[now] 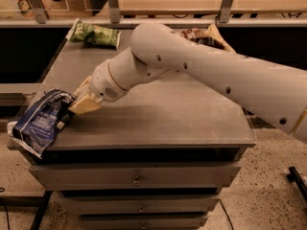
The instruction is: Move blue chip bag near green jalapeno chip bag
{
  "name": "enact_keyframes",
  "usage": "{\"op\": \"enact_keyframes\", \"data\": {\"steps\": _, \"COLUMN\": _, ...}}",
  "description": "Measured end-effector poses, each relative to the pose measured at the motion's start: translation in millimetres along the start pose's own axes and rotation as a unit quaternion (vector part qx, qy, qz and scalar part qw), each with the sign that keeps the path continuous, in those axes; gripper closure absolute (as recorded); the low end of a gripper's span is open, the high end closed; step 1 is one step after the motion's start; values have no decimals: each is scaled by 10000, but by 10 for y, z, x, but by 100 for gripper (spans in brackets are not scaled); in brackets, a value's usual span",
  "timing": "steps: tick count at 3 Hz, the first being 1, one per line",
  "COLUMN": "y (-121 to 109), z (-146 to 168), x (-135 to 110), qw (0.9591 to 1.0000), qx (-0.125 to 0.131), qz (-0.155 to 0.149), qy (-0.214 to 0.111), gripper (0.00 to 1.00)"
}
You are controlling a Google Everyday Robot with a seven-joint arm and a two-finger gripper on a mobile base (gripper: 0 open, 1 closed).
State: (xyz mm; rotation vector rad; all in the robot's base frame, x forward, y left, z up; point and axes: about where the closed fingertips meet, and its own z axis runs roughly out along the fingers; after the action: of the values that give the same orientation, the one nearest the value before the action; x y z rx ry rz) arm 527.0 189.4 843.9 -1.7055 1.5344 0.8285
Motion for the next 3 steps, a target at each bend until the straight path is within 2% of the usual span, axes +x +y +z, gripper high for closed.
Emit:
{"op": "enact_keyframes", "data": {"steps": 1, "y": -293, "z": -120, "x": -236, "qw": 9993, "qx": 237, "qz": -241, "qy": 160, "gripper": 100}}
{"op": "enact_keyframes", "data": {"steps": 2, "y": -667, "z": -336, "x": -448, "qw": 9975, "qx": 592, "qz": -349, "qy": 159, "gripper": 100}}
{"op": "enact_keyframes", "data": {"steps": 3, "y": -1080, "z": -620, "x": -491, "qw": 9931, "qx": 1137, "qz": -291, "qy": 56, "gripper": 100}}
